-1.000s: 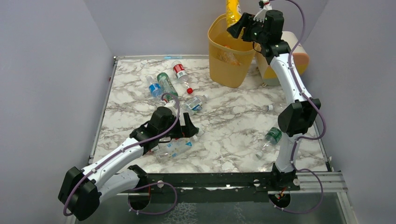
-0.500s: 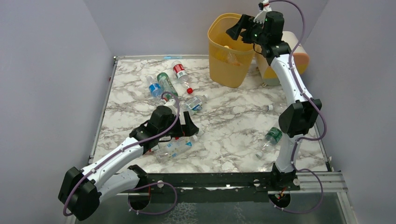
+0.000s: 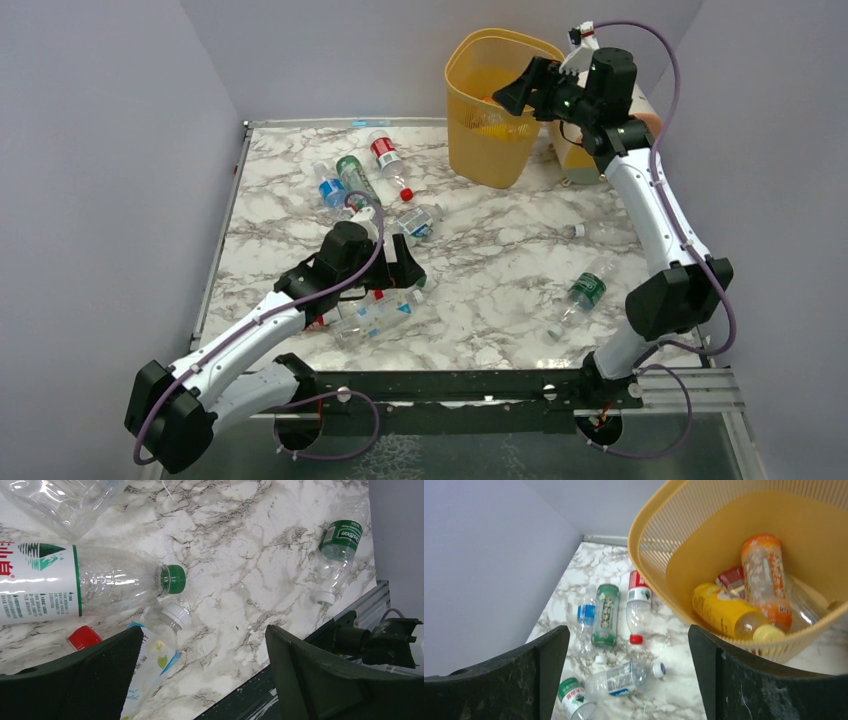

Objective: Put the plastic bottles in the bin
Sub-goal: Place the plastic bottle in the trash bin, then pick up the plastic bottle at the center of the board.

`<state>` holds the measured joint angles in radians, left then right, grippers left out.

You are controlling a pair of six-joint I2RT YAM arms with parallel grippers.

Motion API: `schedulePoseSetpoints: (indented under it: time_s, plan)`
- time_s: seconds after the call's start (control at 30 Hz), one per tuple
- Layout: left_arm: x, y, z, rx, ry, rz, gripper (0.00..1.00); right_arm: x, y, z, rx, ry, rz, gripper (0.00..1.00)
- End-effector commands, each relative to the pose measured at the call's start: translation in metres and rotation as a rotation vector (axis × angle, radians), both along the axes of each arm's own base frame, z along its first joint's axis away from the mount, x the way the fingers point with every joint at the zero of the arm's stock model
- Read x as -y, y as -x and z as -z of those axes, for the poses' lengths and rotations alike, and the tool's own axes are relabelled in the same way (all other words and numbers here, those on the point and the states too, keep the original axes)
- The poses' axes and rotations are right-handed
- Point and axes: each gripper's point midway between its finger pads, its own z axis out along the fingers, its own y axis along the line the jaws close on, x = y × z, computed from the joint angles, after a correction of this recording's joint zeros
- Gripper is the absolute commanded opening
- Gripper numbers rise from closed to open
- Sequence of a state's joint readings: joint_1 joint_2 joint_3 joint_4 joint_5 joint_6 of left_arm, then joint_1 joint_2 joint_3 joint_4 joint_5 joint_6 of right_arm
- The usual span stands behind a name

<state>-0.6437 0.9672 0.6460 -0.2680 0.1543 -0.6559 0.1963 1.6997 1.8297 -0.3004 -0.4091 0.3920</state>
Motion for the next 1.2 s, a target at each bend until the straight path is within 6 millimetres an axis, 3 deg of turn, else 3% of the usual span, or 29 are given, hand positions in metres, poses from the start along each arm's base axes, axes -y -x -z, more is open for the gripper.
schedulePoseSetpoints:
  time_s: [0.0, 0.27, 0.43, 0.7, 0.87, 1.17]
  plan:
    - [-0.007, -0.007, -0.018, 0.059, -0.032, -0.023, 0.99, 0.000, 0.032, 0.022, -0.060, 0.009, -0.046, 0.91]
    - [0.000, -0.009, -0.018, 0.059, -0.029, 0.011, 0.99, 0.044, 0.079, 0.065, -0.176, 0.116, 0.149, 0.93]
    - [0.012, -0.009, -0.016, 0.062, 0.004, 0.056, 0.99, 0.082, 0.100, 0.109, -0.288, 0.199, 0.337, 1.00]
    - [0.016, -0.005, -0.021, 0.081, 0.039, 0.089, 0.99, 0.130, 0.140, 0.184, -0.550, 0.213, 0.661, 0.99]
    - [0.020, -0.002, -0.023, 0.086, 0.072, 0.110, 0.99, 0.150, 0.177, 0.228, -0.751, 0.244, 0.821, 0.99]
    - [0.026, 0.004, -0.035, 0.122, 0.115, 0.154, 0.99, 0.168, 0.226, 0.258, -0.977, 0.232, 1.060, 0.99]
